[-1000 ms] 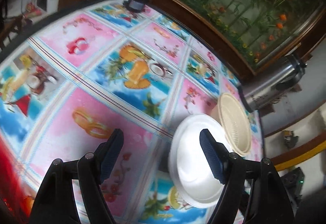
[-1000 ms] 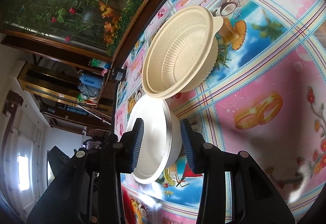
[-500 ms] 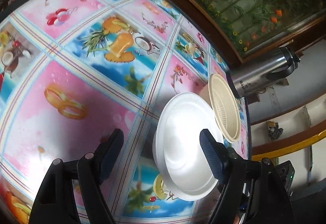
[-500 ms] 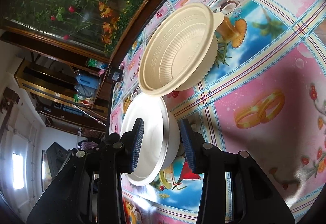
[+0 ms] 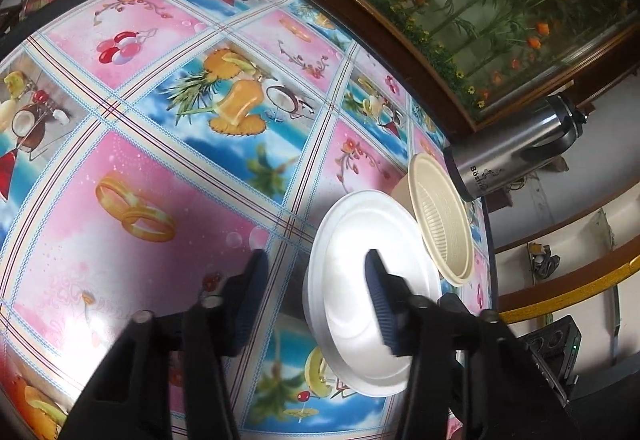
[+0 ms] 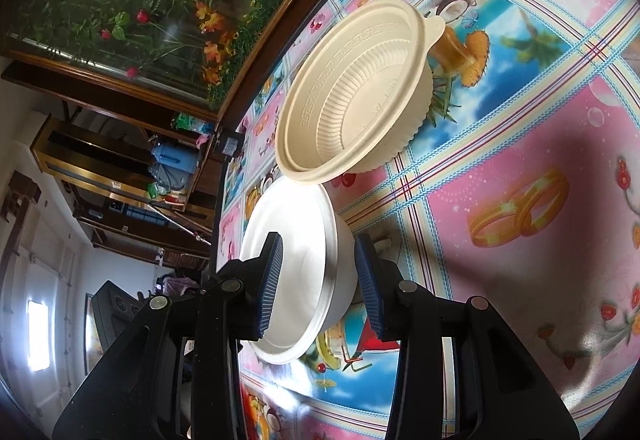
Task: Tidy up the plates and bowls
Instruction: 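Close both grippers on the rim of the white plate, then lift the white plate with both grippers and carry it toward the stack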
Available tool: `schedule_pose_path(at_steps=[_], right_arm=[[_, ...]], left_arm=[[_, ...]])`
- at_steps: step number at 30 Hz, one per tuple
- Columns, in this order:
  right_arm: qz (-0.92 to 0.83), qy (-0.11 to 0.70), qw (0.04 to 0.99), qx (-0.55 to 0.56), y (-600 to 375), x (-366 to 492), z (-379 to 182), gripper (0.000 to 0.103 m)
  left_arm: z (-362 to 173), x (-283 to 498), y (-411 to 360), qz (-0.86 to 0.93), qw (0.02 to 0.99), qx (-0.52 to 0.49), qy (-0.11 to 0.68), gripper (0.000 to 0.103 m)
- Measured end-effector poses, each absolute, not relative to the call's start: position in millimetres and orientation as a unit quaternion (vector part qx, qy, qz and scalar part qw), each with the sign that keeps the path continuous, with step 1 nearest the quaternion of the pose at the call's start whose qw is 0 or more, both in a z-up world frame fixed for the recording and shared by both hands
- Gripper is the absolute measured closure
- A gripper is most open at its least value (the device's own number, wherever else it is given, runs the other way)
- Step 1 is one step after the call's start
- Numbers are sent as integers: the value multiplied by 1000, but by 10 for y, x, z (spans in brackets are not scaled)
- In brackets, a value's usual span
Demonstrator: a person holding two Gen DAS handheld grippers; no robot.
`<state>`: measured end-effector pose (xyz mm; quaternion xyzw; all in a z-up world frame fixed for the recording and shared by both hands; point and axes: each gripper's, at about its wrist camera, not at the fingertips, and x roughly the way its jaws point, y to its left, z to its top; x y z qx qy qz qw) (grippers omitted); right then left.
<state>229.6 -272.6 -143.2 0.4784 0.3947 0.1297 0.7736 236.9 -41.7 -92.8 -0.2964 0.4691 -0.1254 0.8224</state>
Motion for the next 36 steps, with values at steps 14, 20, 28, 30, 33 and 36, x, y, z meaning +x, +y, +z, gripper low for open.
schedule_pose_path(at_steps=[14,20,28,30,33,36], right_arm=[[114,400,775,475,-2776,2271,-1473,65],[110,415,780,456,-2719,2297,-1485,85],[107,405,792,445,-2711,2256,-1423,93],[108,404,792,444,-2704,2261,-1406,93],[109,406,791,444,-2691,2271,-1414,93],[112,408,787,450,-2682,2277,-1433,93]], left_arm=[[-993,2378,-416,-128,817,-296,478,89],[-990,2371,-427,-130,817,-292,480,93],[-988,2373,-440,-133,817,-290,480,95],[-985,2370,-442,-131,818,-288,480,95],[-966,2363,-437,-129,821,-285,477,95],[-943,2353,-429,-126,825,-282,474,96]])
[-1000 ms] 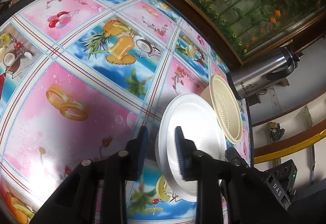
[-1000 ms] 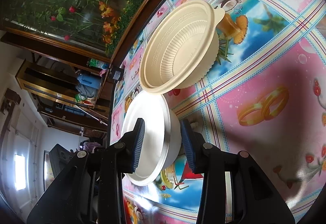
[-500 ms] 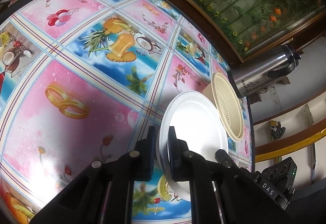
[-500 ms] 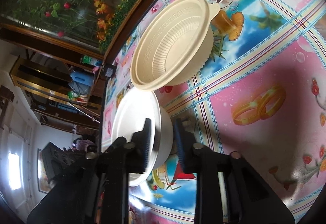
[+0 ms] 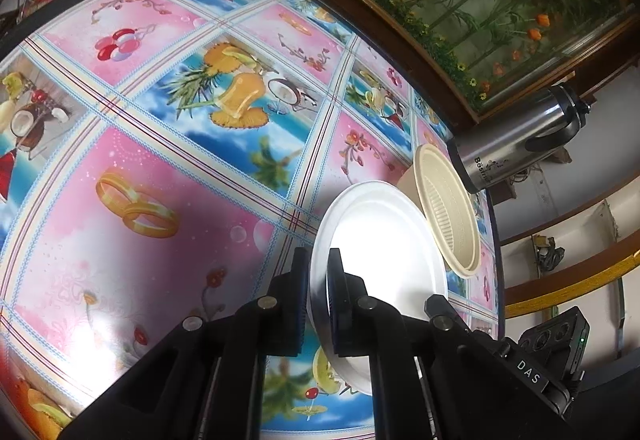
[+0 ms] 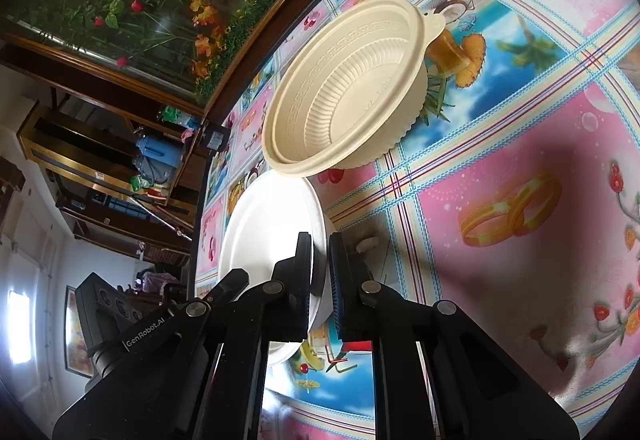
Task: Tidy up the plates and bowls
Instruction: 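Lift the white plate with both grippers and carry it toward the stack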
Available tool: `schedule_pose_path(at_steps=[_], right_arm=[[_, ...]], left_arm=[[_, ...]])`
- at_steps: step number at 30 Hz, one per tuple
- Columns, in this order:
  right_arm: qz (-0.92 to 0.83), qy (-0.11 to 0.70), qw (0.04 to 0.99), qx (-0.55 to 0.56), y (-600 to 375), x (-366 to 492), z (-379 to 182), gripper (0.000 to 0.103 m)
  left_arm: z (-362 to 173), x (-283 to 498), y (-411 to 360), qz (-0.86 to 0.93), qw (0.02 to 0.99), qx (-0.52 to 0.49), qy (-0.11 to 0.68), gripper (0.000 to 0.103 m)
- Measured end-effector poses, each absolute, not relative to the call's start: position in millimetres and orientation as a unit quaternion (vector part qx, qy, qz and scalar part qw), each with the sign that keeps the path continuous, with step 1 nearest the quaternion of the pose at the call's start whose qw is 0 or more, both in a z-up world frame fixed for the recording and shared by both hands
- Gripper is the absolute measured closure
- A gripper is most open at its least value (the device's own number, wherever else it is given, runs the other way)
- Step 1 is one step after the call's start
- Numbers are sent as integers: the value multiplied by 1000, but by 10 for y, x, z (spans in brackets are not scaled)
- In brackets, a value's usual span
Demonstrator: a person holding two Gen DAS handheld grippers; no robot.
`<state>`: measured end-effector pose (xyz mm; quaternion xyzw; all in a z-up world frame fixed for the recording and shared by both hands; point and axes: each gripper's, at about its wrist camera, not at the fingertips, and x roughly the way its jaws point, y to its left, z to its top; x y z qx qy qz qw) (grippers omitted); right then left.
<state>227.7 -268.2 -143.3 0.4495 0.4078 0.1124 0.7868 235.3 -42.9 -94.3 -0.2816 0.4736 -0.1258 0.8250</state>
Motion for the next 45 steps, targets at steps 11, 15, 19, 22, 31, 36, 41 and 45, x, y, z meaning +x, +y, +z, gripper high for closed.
schedule_pose_path(at_steps=[11,15,19,22,31,36,41,45], right_arm=[[120,413,781,453,-2638,2277,-1448,93],[121,413,782,452,-2636,2291,-1443,93],[121,413,781,452,-2635,2289,-1446,93],[122,413,782,451,-2630,2286,-1441,93],[126,413,785,445,-2557,2302,-1412,93],[130,415,786,439,-2528,2316,-1405,93],[134,415,786,439,-2509,2311,-1397,93],[140,410,790,433,-2459,2288,-1339,93]], left_arm=[[-914,2329,-429,-121,831,-274,469,96],[-916,2326,-423,-120,830,-274,470,96],[-914,2316,-419,-119,831,-274,469,96],[-929,2320,-412,-116,832,-273,470,96],[-964,2291,-367,-106,832,-274,471,96],[-967,2238,-341,-98,835,-270,469,96],[-939,2148,-324,-94,839,-265,467,96],[-891,2058,-284,-88,844,-259,461,96]])
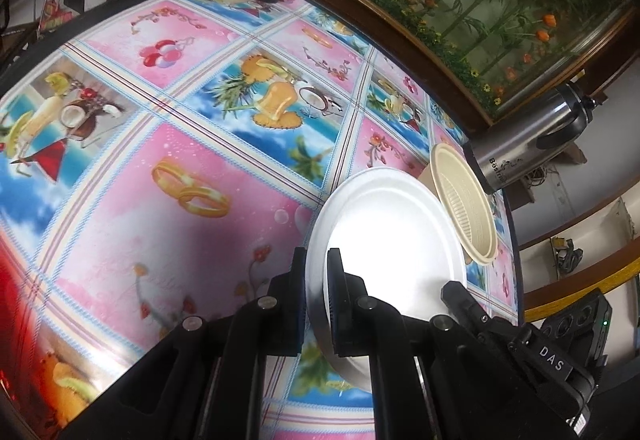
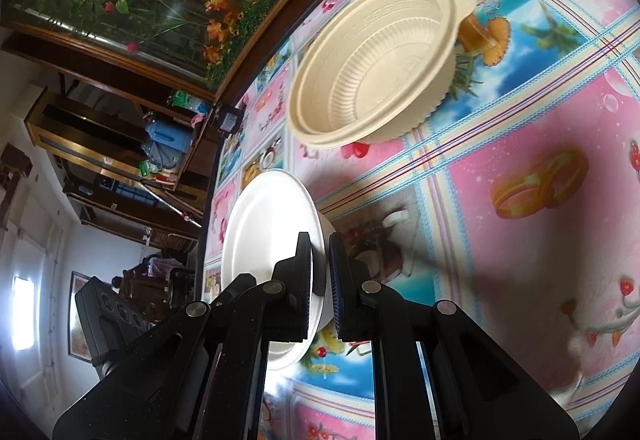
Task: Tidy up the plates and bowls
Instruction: 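Lift the white plate with both grippers and carry it toward the stack, then lower the white plate with both grippers onto the bowls on the red plates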
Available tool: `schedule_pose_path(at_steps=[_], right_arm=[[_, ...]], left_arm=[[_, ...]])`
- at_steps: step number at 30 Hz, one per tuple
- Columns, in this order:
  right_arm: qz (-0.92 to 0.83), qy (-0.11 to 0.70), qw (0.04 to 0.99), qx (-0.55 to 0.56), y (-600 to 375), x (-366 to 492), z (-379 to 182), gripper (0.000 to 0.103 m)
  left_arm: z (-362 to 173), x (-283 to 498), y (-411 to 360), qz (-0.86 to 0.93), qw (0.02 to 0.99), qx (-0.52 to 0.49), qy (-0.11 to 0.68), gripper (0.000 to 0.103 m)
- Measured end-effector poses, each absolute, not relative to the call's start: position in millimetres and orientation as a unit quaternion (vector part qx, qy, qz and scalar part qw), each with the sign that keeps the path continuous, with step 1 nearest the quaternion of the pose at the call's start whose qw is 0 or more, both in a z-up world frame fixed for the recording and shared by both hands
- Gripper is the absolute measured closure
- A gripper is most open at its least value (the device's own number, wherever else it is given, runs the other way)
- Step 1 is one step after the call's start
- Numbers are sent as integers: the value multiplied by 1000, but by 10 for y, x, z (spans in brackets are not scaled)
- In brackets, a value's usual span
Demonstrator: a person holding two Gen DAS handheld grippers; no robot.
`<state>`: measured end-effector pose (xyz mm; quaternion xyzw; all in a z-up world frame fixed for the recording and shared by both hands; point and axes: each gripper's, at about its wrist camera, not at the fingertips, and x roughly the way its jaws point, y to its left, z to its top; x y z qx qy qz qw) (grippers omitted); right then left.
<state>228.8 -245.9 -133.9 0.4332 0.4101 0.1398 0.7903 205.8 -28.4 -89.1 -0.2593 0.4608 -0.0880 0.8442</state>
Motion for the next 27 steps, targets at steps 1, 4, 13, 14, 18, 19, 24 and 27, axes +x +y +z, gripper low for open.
schedule_pose_path(at_steps=[1,4,13,14,18,19,24,27], right_arm=[[141,409,792,431,-2442,2278,-1325,93],[145,403,797,426,-2365,2248,-1258,93],[170,378,802,429,-2198,1878,-1080,93],[174,376,800,433,-2186,1835,-1068,93],[189,370,800,432,-2086,1671,-955,93],[196,369,801,429,-2034,1627,-897,93],[220,360,809,409,-1813,1458,-638,93],[240,357,813,393,-1610,1346,-493,93]], left_arm=[[-880,2036,-270,-87,845,-260,460,96],[-834,1958,-214,-85,846,-262,456,96],[-483,1550,-64,-88,863,-249,430,96],[-450,1508,-54,-87,866,-245,428,96],[-265,1266,29,-79,880,-228,409,96],[-226,1212,56,-76,883,-225,404,96],[-17,904,293,-58,900,-214,375,96],[96,710,482,-38,911,-206,355,96]])
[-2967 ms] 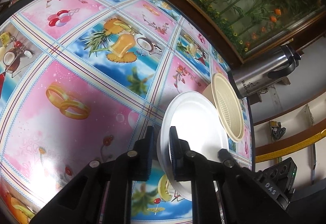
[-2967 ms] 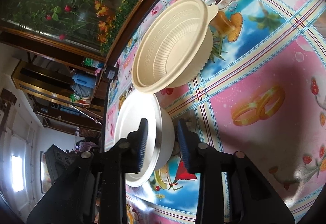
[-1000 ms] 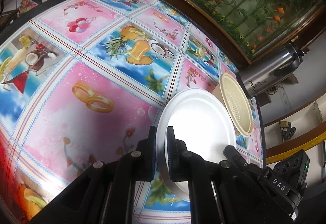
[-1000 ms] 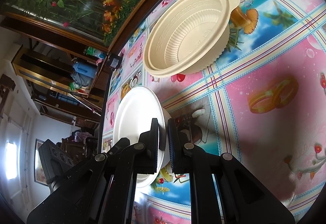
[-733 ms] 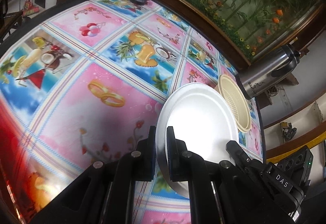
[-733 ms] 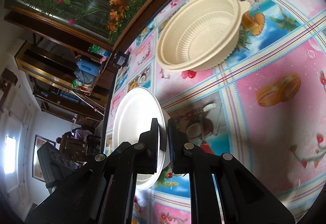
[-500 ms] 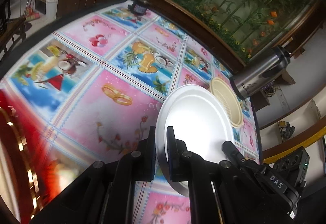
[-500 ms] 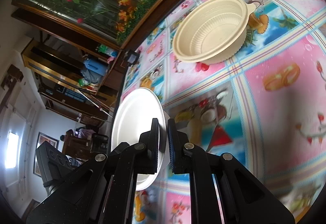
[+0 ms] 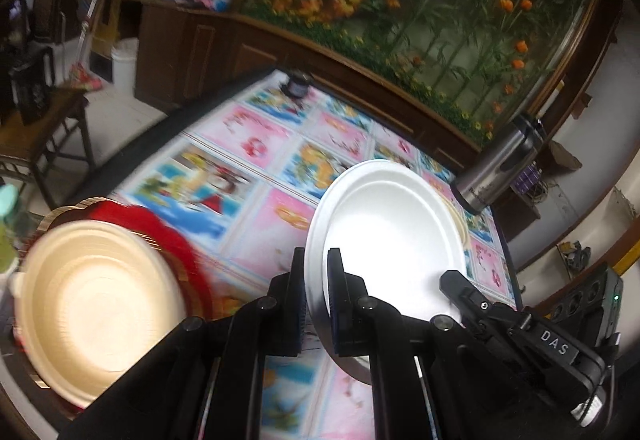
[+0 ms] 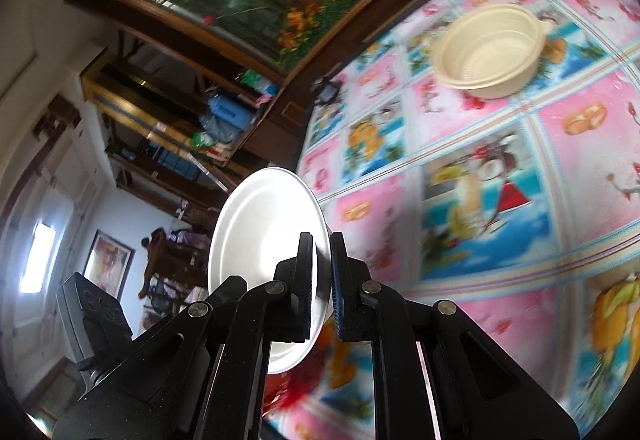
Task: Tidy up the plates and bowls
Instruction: 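Lower the white plate with both grippers onto the bowls on the red plates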
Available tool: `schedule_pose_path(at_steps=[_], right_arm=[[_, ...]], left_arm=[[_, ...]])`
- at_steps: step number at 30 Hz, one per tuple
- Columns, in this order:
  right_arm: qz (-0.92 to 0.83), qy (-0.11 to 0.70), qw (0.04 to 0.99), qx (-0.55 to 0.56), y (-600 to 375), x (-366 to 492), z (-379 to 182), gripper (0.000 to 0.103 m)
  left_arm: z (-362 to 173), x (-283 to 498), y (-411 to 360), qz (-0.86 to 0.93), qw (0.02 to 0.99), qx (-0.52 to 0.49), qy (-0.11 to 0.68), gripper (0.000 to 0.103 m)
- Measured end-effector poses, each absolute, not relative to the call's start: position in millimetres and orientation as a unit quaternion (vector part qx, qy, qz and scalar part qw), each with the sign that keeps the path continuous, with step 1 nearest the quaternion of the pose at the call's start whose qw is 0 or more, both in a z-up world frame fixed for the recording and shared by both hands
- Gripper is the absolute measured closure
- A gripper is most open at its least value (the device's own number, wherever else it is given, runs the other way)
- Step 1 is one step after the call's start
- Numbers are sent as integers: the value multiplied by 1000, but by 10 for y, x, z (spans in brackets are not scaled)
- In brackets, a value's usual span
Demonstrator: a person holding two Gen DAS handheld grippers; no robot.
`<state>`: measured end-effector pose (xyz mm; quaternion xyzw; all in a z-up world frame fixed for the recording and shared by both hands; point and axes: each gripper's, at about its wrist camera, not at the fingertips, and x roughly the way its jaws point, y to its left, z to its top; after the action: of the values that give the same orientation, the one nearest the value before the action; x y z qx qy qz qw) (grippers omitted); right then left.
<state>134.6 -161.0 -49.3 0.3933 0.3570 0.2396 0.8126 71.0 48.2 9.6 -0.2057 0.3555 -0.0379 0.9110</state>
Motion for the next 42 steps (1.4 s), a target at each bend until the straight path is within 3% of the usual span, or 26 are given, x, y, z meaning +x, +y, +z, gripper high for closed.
schedule_pose_path(at_steps=[19,42], right_arm=[[333,400,794,313,-224,1003,-374,93],[331,441,781,291,134,1067,-617,93]], left_arm=[[170,-41,1411,77,929,-192,306,96],[-161,2,1710,101,908,-207,349,95]])
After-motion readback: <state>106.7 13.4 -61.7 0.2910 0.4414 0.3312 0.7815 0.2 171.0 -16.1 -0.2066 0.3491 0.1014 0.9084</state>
